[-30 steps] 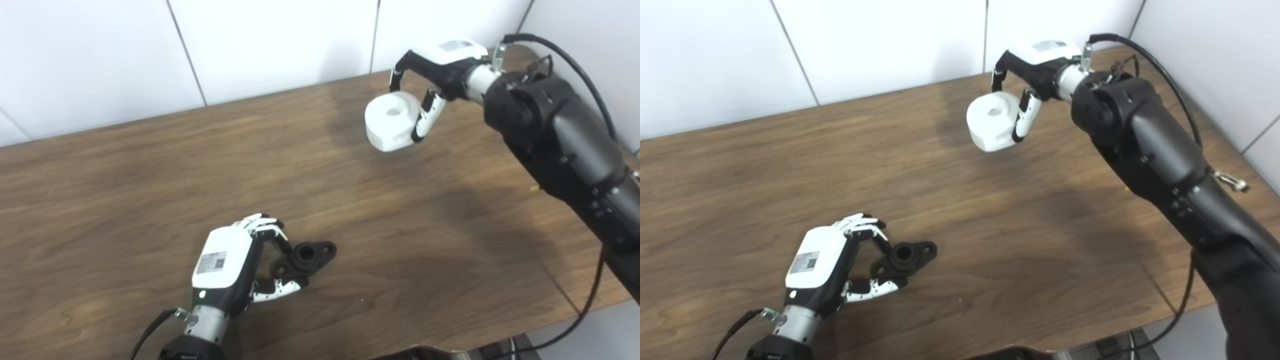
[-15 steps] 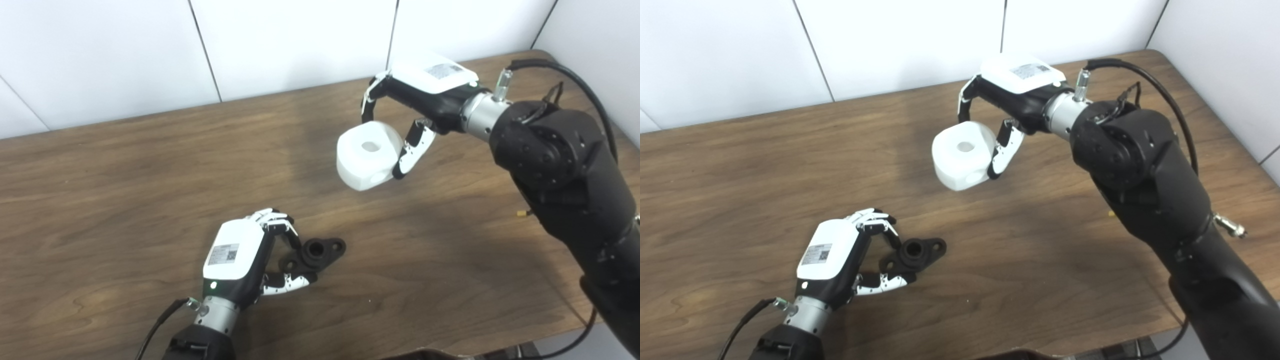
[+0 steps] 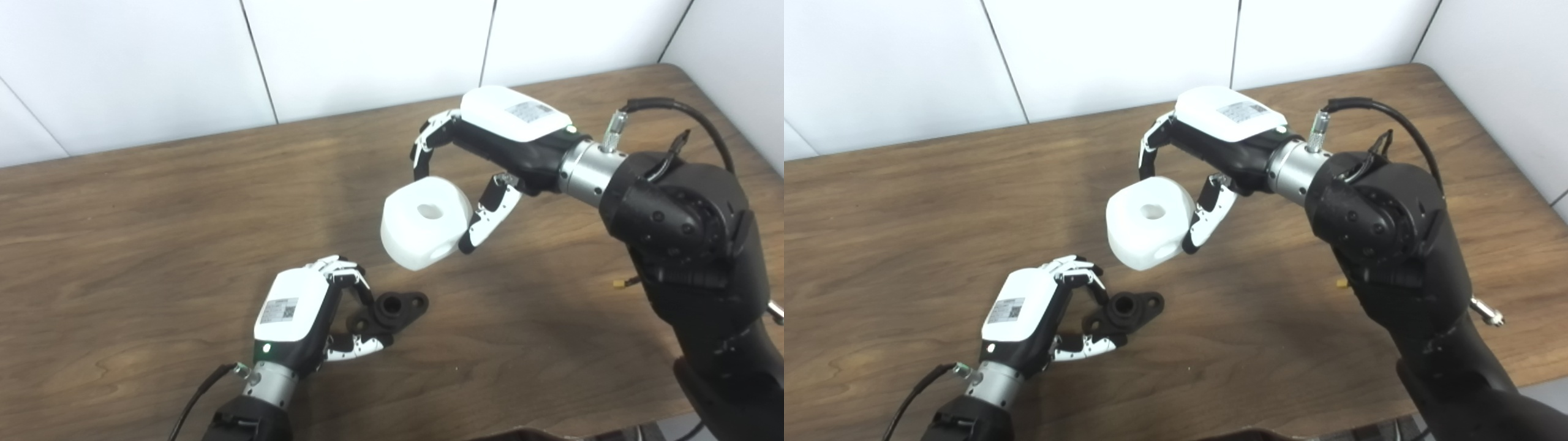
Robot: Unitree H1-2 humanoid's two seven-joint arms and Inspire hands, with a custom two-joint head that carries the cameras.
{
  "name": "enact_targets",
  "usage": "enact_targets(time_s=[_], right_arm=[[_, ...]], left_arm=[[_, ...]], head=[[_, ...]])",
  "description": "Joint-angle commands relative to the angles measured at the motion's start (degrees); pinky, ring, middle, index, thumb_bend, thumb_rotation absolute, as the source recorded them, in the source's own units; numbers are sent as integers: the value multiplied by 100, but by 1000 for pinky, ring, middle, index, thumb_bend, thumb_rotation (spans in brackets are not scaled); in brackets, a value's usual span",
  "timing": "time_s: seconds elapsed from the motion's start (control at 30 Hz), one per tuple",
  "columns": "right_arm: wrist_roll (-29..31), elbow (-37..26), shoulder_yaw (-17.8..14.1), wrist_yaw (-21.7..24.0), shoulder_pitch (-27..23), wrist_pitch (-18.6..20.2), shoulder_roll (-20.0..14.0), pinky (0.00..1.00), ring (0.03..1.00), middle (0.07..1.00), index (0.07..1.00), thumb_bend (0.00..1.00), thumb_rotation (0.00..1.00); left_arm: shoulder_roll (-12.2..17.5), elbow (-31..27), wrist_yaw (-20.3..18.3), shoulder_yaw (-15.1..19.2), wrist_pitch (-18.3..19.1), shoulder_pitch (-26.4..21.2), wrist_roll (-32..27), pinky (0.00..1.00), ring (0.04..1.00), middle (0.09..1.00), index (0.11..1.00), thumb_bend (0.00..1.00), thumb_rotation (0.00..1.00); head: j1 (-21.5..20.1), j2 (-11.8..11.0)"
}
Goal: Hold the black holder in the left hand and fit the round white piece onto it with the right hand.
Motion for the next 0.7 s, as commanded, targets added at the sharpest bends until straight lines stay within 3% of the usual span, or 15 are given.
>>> enact_targets(time_s=[0.0, 0.17, 0.67], right_arm=[[-10, -162, -61, 18, -153, 25, -5, 805, 862, 745, 481, 526, 138], [-174, -191, 68, 86, -51, 11, 66, 774, 867, 745, 482, 526, 139], [-143, -111, 357, -106, 113, -188, 132, 837, 858, 737, 481, 526, 140]], left_arm=[[24, 188, -466, -62, 304, 135, 33, 756, 841, 753, 486, 516, 45], [10, 180, -483, -65, 333, 134, 24, 747, 843, 754, 486, 517, 44], [-121, 178, -863, -93, 703, 24, -11, 780, 851, 767, 486, 516, 46]], head=[[1, 18], [-2, 28], [34, 79]])
